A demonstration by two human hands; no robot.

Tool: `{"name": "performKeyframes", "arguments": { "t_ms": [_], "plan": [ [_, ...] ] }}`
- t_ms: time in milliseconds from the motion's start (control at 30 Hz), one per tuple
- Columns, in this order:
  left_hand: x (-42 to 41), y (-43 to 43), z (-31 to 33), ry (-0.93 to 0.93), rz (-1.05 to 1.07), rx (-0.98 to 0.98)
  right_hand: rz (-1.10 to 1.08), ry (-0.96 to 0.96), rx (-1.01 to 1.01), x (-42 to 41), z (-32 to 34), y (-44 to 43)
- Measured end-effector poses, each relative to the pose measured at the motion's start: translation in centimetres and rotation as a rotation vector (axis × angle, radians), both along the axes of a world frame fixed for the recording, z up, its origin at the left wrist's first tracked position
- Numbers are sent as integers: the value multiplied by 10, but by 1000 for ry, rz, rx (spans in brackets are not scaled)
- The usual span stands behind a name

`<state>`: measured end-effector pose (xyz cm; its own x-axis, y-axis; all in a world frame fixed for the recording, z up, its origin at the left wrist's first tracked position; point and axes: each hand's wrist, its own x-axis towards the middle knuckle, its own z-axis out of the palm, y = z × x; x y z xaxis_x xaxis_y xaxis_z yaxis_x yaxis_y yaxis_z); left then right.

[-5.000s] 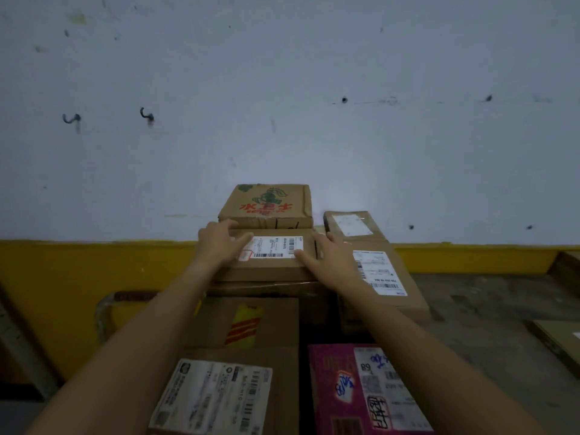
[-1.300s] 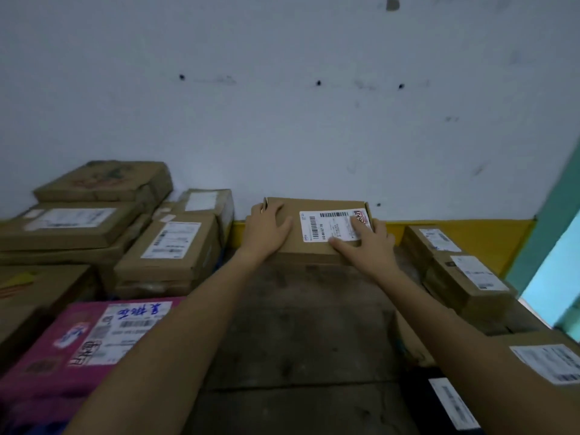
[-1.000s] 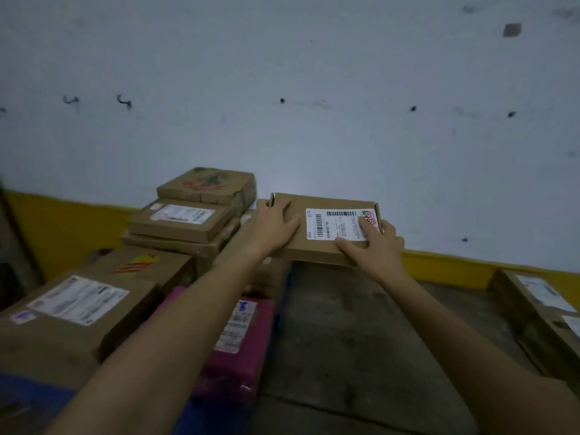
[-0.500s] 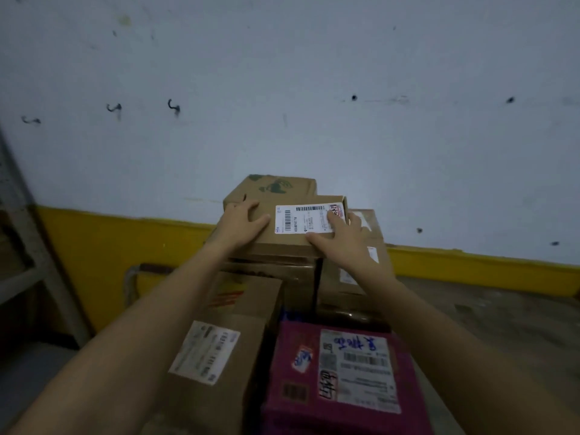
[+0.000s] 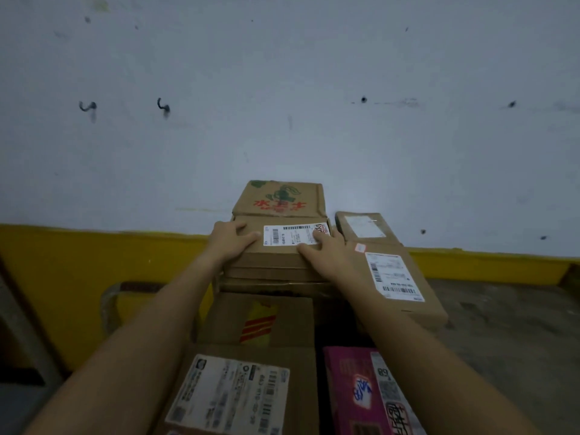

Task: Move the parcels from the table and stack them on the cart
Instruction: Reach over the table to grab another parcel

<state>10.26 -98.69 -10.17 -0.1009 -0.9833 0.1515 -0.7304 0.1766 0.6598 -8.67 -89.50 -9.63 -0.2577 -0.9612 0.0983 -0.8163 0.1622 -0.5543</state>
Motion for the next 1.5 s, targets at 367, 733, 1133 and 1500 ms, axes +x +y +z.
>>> {"name": "performKeyframes", "arguments": {
  "t_ms": [367,733,1133,1500],
  "plan": [
    [0,-11,-2,14,-27,20,-16,-62,-12,-3,-7,-12],
    [-21,15,24,-146,22,-208,70,-110,-229,-43,-3,13],
    [-204,120,34,-20,-308,-296,79,40,-232,-188,-10,139],
    [-359,245,-6,-33,-367,-207,85,62,-163,-335,-36,259]
  ]
}}
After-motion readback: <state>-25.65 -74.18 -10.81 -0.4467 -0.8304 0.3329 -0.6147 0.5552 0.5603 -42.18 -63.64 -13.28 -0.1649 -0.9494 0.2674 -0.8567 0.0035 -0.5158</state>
